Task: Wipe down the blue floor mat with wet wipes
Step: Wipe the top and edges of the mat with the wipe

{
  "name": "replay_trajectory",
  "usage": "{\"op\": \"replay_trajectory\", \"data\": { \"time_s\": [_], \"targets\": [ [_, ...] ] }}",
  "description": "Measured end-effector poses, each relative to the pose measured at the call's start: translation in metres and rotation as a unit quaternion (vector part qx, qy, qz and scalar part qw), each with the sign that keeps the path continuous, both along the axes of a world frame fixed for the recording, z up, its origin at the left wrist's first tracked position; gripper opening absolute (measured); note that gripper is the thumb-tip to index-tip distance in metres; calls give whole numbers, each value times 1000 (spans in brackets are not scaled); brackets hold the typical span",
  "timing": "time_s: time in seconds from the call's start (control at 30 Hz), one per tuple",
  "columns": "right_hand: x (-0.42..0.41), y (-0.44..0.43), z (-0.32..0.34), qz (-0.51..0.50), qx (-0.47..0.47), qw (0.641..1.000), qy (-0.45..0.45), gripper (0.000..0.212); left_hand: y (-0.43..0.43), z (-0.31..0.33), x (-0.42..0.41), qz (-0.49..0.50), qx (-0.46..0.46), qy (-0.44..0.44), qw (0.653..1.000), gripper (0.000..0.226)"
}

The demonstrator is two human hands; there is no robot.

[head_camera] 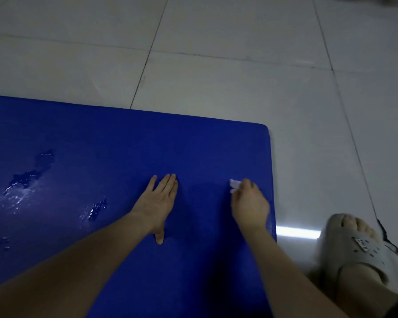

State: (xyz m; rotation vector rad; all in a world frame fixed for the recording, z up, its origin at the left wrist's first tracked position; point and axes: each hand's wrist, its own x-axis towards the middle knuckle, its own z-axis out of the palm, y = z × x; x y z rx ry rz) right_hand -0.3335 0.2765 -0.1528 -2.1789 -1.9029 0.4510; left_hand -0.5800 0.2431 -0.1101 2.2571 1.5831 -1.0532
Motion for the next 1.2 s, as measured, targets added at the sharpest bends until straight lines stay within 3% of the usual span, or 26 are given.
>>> {"op": "replay_trajectory", "data": {
  "time_s": [0.17,0.23,0.33,0.47,0.63,0.77,0.87,1.03,1.2],
  "targets": [
    [79,-3,4,-158,-21,987,0,16,2,3,1,5,-1,-8,1000,162],
    [87,-6,4,-226,-41,973,26,15,1,3,1,7,2,-8,1000,162],
    [66,-3,2,-259,13,961,98,11,0,1,0,16,2,-17,1000,162],
    [17,22,6,-211,10,971,108,11,0,0,-2,14,7,-29,999,162],
    [-81,27,5,-16,-18,997,68,20,0,-4,-5,16,10,-41,999,163],
    [-119,22,-1,74,-34,991,109,24,1,-4,-3,10,10,-31,999,161],
    [-90,34,-1,55,-50,990,121,29,1,-4,-1,15,7,-26,1000,163],
    [9,45,5,-66,-38,996,41,28,1,-2,-1,21,4,-29,999,164],
    [68,41,7,-157,-7,986,49,27,1,1,2,27,0,-28,999,164]
  ]
}}
